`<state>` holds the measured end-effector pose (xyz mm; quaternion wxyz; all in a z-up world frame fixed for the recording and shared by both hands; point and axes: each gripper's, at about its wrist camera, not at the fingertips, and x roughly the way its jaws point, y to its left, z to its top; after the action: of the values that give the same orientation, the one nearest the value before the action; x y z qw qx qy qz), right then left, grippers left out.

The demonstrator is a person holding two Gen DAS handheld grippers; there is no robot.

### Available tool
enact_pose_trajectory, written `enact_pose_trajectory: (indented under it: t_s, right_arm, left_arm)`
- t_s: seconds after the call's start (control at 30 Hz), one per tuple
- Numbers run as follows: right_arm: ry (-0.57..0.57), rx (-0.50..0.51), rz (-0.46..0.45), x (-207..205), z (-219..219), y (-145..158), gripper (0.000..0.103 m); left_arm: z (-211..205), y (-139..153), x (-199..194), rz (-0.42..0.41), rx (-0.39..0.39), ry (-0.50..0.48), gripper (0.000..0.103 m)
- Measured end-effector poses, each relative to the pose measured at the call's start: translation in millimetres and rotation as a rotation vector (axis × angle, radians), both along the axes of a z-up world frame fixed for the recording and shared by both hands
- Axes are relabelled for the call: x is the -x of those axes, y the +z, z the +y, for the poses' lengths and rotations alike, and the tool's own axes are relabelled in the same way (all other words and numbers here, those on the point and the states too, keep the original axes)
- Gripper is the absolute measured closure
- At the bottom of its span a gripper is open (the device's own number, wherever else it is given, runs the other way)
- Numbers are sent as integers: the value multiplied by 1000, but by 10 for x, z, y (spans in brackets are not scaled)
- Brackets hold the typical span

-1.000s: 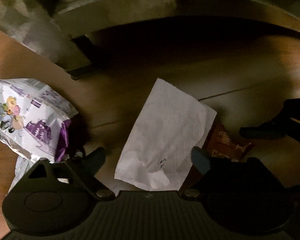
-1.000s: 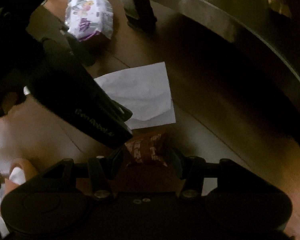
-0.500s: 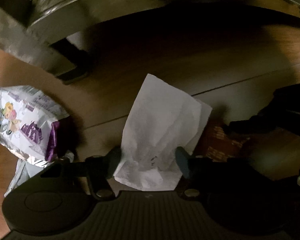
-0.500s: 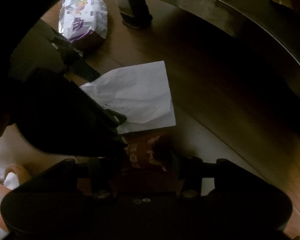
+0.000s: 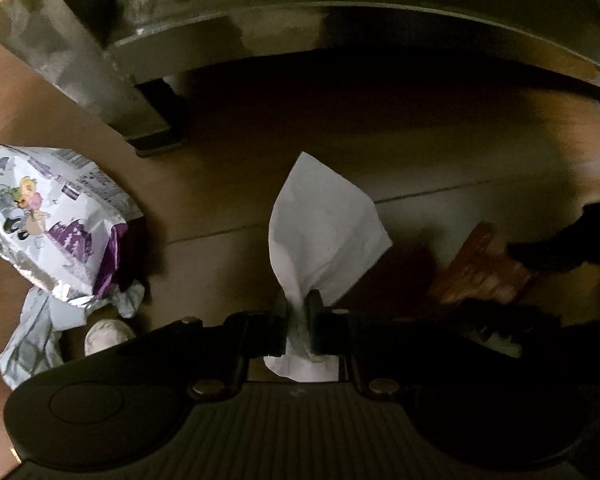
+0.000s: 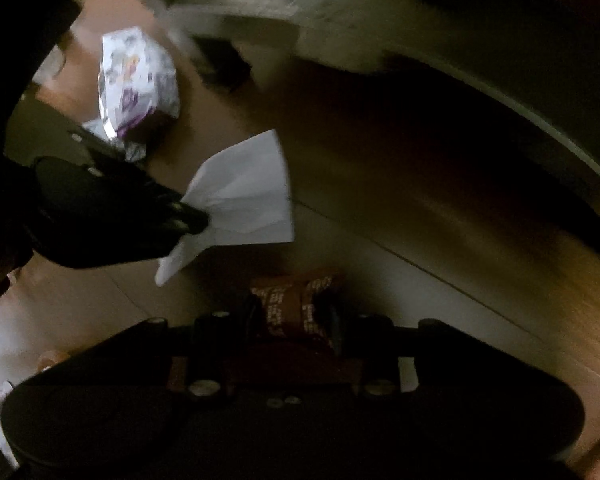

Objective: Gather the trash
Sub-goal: 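Close the left tool on the white paper tissue while the right tool lowers toward the brown snack wrapper, then close the right tool on the brown snack wrapper while the left tool lifts the tissue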

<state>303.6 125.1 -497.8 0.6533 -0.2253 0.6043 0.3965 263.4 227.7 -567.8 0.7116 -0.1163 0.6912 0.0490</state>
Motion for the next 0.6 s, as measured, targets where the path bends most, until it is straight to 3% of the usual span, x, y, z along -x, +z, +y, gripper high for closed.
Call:
enact_pose_trajectory:
  t_s: [0.27, 0.47, 0.6]
  right_arm:
    - [-90, -30, -30, -66, -418, 786, 69]
    - [-146, -105, -102, -25, -703, 1712, 69]
    - [-197, -163, -146, 34, -925, 2361, 69]
  left_arm:
    - [-197, 671, 38, -12, 56, -67, 94]
    - [-372, 1526, -48, -78, 77, -137, 94]
    - [-557, 2244, -75, -147, 61, -167, 94]
